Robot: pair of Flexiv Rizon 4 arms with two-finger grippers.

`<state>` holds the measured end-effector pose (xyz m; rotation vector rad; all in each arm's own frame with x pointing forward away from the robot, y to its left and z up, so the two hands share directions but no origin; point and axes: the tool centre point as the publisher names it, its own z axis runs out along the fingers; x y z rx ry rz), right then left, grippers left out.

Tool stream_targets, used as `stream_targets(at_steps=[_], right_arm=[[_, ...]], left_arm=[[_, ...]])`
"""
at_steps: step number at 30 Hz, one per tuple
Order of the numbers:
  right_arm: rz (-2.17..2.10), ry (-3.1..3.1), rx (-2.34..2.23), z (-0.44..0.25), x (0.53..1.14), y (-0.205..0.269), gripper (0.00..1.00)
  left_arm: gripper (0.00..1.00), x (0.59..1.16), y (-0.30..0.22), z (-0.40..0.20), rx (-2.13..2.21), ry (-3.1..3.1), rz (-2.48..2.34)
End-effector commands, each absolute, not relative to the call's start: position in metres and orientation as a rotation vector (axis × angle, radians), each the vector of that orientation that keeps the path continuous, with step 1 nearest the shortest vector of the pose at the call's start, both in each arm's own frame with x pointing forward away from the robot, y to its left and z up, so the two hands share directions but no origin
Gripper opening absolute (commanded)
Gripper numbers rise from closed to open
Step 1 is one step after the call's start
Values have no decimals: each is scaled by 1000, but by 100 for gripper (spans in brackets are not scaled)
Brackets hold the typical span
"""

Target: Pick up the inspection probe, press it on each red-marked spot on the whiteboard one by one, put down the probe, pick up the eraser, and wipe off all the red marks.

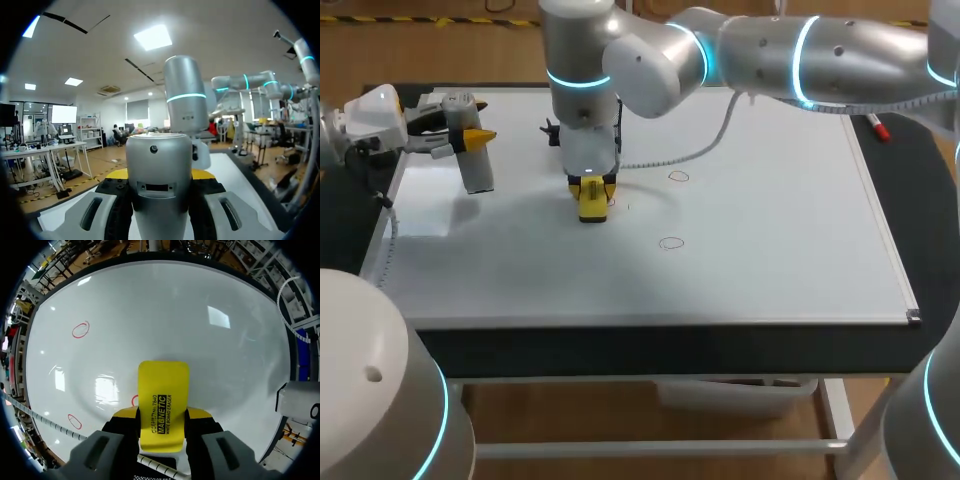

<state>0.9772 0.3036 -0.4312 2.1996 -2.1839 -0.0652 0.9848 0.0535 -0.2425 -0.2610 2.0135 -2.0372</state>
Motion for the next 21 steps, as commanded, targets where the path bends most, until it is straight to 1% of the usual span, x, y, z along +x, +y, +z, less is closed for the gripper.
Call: stream_targets(at_steps=[1, 21], right_arm=[[-62, -2195, 2196, -432, 976, 295, 0], [-57, -2293, 2091, -437, 975, 254, 0]], left_arm=[[0, 984, 53, -241, -261, 2013, -2035], [0, 984, 53, -241, -261, 2013, -2035]])
